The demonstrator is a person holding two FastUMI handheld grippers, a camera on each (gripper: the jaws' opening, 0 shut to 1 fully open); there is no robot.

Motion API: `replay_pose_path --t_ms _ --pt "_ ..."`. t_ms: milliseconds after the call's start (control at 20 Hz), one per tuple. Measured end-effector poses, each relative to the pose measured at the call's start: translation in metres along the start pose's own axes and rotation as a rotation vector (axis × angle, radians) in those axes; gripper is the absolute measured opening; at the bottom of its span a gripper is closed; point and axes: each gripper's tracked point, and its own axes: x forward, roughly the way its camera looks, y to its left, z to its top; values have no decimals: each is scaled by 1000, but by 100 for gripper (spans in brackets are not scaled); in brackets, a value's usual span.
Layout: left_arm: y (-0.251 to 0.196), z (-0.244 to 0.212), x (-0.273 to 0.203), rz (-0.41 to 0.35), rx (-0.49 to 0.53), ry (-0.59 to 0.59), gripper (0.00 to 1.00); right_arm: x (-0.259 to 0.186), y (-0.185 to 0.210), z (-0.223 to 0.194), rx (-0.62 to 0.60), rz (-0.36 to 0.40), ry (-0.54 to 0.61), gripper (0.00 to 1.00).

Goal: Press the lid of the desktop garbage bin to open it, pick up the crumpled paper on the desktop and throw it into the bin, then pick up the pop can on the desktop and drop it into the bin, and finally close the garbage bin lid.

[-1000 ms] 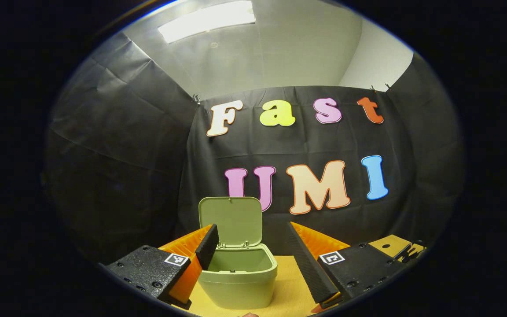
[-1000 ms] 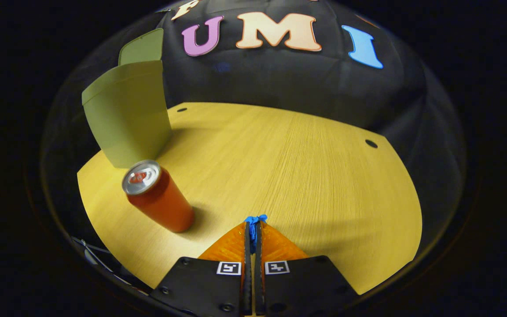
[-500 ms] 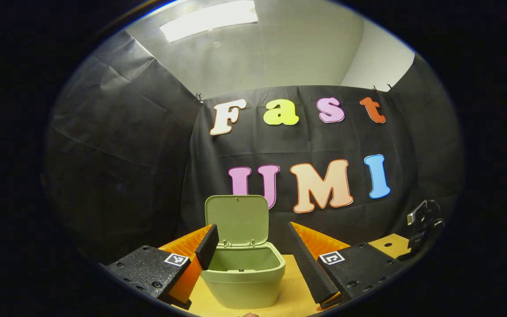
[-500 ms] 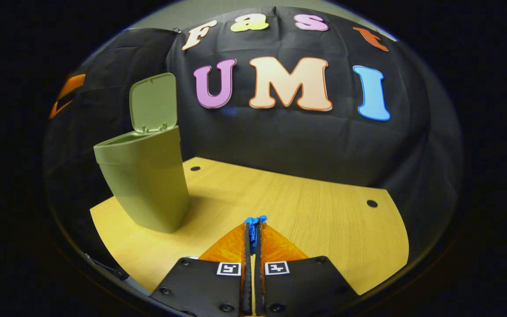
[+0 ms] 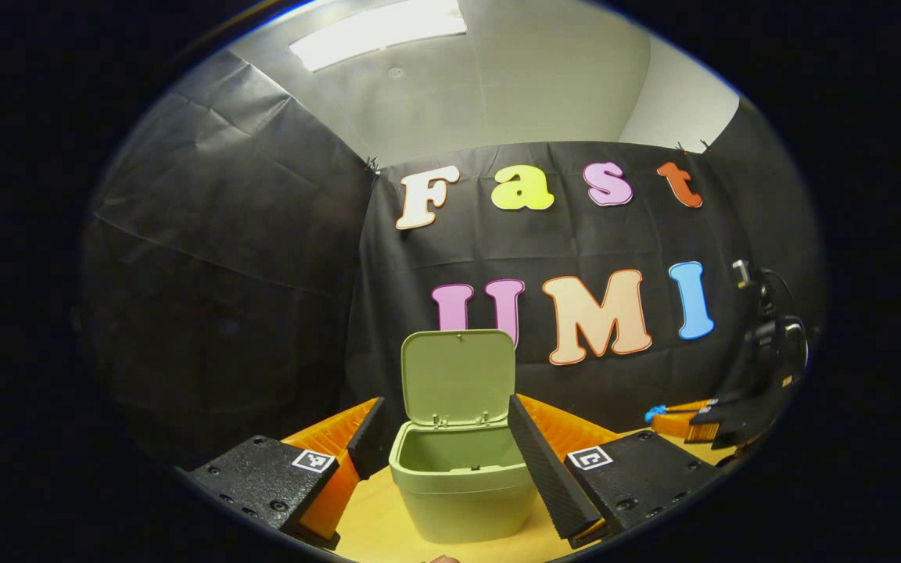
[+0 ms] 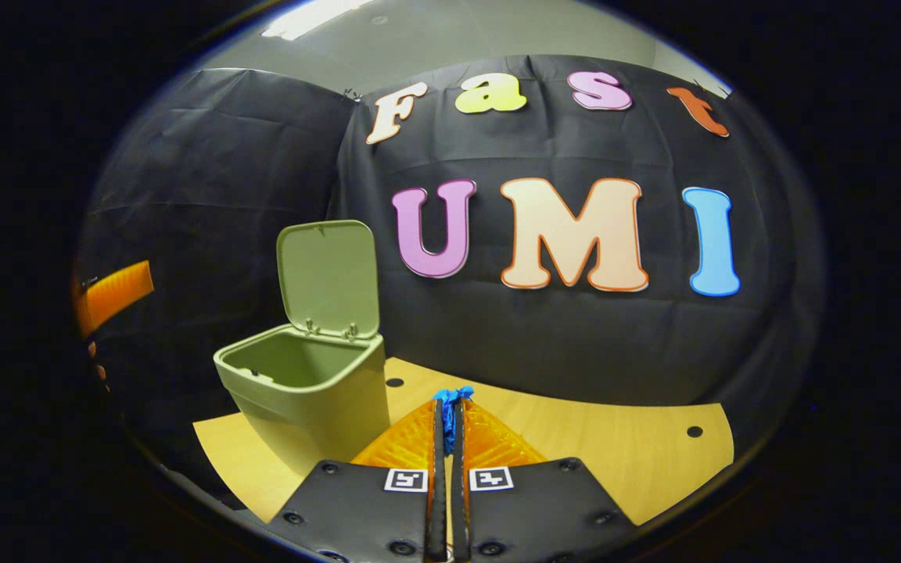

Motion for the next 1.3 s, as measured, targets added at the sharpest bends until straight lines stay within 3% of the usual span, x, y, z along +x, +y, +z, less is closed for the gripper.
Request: replay_pose_path --t_ms 300,750,850,1000,1300 --pt "36 -22 1 26 22 48 92 36 72 20 4 105 -46 2" --pt "69 -43 4 30 47 95 93 79 157 -4 20 236 -30 8" --pt "70 -45 7 29 50 95 92 82 166 -8 35 261 -27 44" --pt "67 -45 8 19 48 93 92 83 150 1 26 207 -66 98" --pt "30 -41 15 -41 23 83 93 54 100 28 -1 120 -137 99"
